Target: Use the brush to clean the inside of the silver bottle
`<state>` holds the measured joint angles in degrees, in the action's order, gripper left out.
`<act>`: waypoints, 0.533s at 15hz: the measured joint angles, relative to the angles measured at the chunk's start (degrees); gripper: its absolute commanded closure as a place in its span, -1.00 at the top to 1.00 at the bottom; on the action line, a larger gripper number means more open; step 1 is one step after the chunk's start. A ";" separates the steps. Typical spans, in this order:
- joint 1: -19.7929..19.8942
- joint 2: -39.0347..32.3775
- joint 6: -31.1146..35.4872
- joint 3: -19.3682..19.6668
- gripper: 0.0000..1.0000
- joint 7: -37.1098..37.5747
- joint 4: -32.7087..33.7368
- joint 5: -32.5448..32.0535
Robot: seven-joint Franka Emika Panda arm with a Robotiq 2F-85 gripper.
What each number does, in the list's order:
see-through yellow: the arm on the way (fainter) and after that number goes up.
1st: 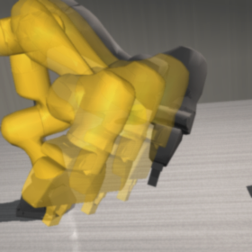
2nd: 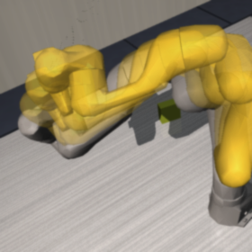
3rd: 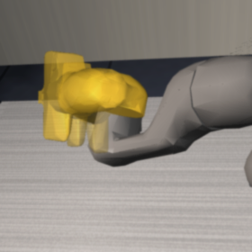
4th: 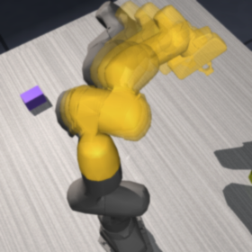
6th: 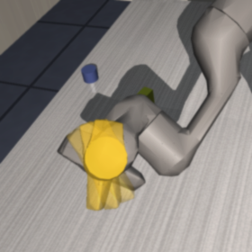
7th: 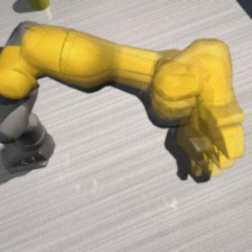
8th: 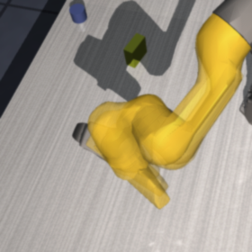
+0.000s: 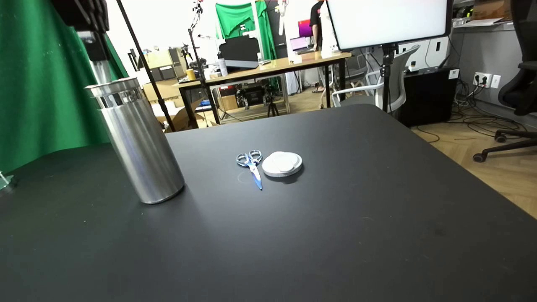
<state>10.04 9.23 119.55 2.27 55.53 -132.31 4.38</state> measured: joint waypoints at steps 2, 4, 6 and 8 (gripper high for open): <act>-0.05 -0.84 0.01 0.00 -0.93 0.00 0.19 0.19; -0.05 -1.01 0.01 0.02 -0.20 0.00 0.39 0.26; -0.05 -1.03 -0.02 0.12 0.06 0.00 0.43 0.27; -0.05 -1.00 -0.04 0.36 0.34 0.00 0.52 0.27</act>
<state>9.99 8.23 119.51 2.63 55.53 -131.78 4.65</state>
